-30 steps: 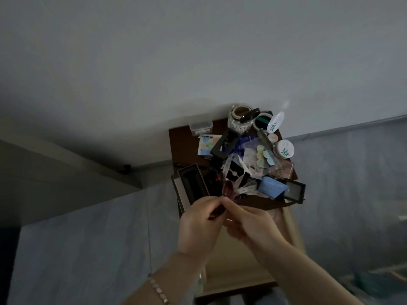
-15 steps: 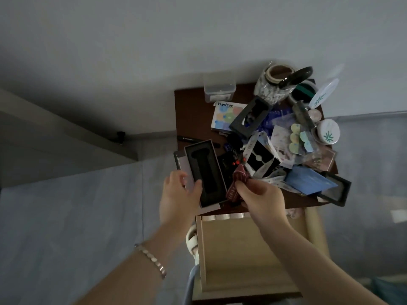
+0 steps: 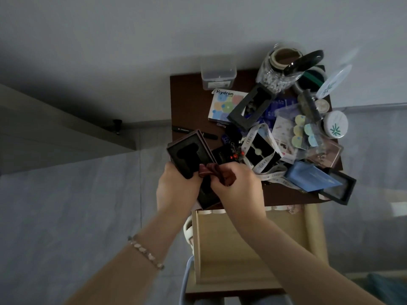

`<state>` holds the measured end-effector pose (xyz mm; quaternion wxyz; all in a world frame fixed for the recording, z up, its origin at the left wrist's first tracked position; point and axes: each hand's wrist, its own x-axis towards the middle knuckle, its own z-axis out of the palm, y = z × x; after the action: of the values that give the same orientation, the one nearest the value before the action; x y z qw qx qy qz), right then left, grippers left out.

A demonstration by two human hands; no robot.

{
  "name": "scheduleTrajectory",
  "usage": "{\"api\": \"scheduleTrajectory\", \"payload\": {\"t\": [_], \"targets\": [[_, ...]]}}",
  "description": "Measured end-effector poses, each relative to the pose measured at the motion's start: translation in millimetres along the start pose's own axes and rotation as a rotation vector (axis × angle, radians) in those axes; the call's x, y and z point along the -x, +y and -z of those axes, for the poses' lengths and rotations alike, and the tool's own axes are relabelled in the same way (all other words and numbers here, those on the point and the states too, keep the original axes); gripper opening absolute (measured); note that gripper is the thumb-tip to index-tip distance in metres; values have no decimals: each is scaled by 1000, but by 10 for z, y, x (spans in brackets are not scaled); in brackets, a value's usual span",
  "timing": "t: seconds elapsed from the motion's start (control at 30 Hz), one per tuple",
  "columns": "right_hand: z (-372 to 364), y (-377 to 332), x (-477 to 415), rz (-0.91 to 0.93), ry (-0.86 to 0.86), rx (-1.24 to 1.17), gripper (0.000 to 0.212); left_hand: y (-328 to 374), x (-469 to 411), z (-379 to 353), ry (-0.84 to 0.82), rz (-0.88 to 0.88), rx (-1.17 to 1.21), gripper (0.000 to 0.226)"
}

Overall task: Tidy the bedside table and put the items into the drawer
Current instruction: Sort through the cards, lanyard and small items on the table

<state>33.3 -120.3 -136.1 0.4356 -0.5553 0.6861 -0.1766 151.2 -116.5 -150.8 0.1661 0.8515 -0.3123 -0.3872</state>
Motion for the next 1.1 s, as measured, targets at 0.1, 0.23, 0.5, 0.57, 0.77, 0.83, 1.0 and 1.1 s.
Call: {"api": "scheduleTrajectory", "payload": {"t": [0.1,0.23,0.5,0.57,0.77,0.83,1.0,1.1], "targets": [[0,23,42,41,-16,85,17,-7,63,25,-15,-6,-69,23],[-34,65,42,-32,-27,24,14,35,100,51,-38,19,-84,29],[44,-31,115,-48,42,-186,12,215,178,174,-15,-8,107,27],[85,-73,137,-42,79,-185,12,274,227,189,-44,-45,181,27],[136,-125,215,155,117,0,17,360,398,143,-55,-82,249,21],[151,-120,243,229,76,27,21,371,442,135,-40,-73,280,21],[233,-86,262,390,208,88,16,372,518,125,-13,-60,360,19],[247,-81,251,443,318,7,6,412,554,102,-46,-90,339,19]]}}
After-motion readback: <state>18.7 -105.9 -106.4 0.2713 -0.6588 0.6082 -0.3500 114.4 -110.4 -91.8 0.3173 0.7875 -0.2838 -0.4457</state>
